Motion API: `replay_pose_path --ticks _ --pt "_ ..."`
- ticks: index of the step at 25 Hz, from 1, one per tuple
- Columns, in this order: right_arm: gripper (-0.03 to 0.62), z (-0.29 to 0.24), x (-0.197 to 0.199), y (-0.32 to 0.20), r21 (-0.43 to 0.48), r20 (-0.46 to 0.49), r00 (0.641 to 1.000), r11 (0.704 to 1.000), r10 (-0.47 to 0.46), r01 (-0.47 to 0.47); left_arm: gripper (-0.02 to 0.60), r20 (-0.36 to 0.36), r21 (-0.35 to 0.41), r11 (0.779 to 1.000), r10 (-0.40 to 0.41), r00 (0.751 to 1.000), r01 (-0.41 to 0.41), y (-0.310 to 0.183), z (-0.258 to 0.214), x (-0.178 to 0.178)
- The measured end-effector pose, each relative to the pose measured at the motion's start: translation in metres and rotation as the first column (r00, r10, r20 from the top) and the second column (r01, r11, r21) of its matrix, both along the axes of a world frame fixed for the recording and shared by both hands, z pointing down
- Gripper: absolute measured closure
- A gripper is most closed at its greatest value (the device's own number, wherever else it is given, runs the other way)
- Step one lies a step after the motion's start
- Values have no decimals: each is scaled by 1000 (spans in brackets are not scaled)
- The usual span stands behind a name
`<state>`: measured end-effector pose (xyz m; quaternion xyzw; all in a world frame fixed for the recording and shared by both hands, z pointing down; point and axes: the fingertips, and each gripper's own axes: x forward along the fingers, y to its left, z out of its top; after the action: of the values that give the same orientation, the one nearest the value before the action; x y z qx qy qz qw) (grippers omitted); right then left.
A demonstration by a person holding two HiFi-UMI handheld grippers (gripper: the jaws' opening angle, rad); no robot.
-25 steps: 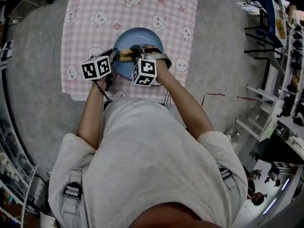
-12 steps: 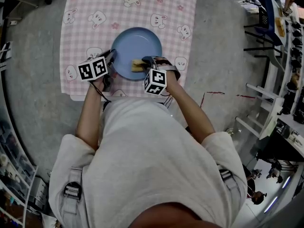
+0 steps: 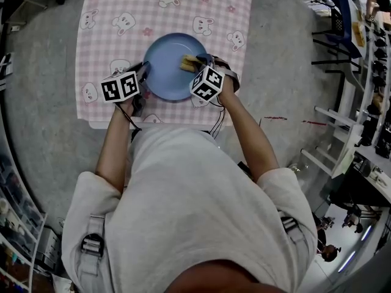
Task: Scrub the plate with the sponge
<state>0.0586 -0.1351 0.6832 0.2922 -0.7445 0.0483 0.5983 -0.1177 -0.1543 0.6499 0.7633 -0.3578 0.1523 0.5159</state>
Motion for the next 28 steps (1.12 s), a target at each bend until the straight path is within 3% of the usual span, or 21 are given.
replay_pose_path --ticks 6,13,21,28 --pt "533 -10 -1 -50 23 14 998 998 54 -54 522 -19 -24 1000 -5 1000 5 3 -7 8" --pt "534 -19 -54 -54 81 57 994 993 -91 86 523 -22 -53 998 -36 999 35 2 -4 8" --pt "534 -21 -105 -13 45 132 962 971 -239 235 525 -15 -72 995 -76 997 75 -4 3 4" --pt "534 -24 -121 37 5 142 913 923 -383 386 525 11 -71 992 -101 995 102 -9 1 6"
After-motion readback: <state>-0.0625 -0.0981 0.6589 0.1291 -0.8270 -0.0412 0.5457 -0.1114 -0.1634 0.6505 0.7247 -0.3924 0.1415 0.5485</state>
